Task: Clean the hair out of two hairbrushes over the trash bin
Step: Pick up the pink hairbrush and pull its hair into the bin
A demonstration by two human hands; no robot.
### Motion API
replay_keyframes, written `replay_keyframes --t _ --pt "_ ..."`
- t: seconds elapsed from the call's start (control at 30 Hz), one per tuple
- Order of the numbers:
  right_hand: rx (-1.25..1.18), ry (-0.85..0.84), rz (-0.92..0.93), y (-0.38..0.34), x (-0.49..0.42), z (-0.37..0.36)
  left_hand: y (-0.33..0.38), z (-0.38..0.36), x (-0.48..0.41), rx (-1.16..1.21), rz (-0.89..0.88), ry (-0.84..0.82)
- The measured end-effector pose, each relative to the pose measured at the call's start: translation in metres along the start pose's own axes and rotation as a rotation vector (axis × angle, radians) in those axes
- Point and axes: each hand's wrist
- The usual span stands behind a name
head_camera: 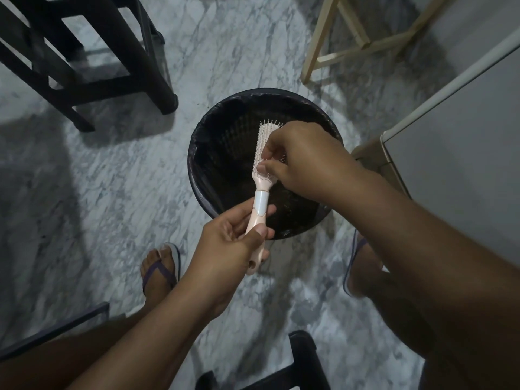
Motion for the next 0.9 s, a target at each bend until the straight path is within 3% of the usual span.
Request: replay_keyframes --t 0.2,0.4,0.5,0.57,0.7,0.77,0.9 --pt "-0.026 0.162 0.068 -0.002 0.003 -0.014 0.006 0.003 -0.005 0.101 0.039 -0.043" --pt "-0.596 0.290 -0.133 0.004 -0.007 0.014 0.008 0.005 -0.006 0.188 0.091 -0.084" --pt "-0.748 0.366 -0.171 0.013 -0.012 0.029 0.008 0.005 -0.006 0.206 0.076 -0.083" --pt "-0.714 0.305 -0.205 0.018 -0.013 0.028 0.009 0.005 -0.006 0.229 0.072 -0.085" --pt "-0.392 0.078 -0.198 0.011 0.001 0.010 0.010 0.006 -0.008 0.241 0.056 -0.086" --pt "-0.271 0.090 -0.168 0.004 0.005 0.004 0.008 0.005 -0.007 0.222 0.038 -0.083" --pt "-0.275 0.142 -0.145 -0.001 0.003 0.005 0.004 0.005 -0.004 0.137 -0.009 -0.074"
Point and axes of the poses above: each hand's wrist, its own x-axis away from the middle knuckle, its own z-axis out of the back of the hand, y = z × x, and after that the axes turned 4 degrees about y, right-handed
